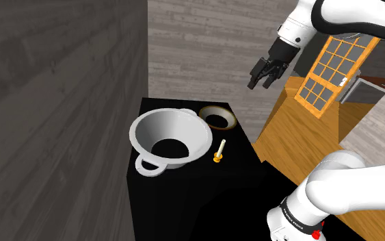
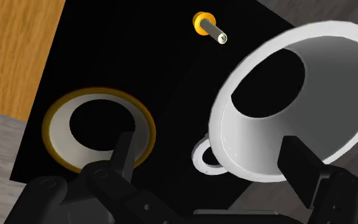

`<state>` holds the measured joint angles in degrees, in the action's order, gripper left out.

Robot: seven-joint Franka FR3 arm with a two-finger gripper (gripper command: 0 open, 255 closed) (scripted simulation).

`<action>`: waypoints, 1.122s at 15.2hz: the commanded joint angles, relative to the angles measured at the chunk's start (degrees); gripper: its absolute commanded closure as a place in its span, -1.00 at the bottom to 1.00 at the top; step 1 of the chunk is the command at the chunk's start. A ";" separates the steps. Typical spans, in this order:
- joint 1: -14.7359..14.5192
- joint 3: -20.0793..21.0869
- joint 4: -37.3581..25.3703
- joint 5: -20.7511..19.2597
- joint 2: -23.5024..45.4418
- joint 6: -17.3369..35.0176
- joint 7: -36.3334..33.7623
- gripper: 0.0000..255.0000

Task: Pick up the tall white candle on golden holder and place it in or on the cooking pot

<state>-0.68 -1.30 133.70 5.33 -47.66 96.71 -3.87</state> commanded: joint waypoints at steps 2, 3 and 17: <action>-0.03 0.88 1.60 0.09 0.03 1.16 -0.78 -1.00; -0.08 1.76 3.15 0.20 0.13 2.33 -1.57 -1.00; -1.72 14.64 19.75 2.59 9.27 20.67 -13.63 -1.00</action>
<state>-2.09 12.27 151.88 7.57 -38.90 115.82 -16.38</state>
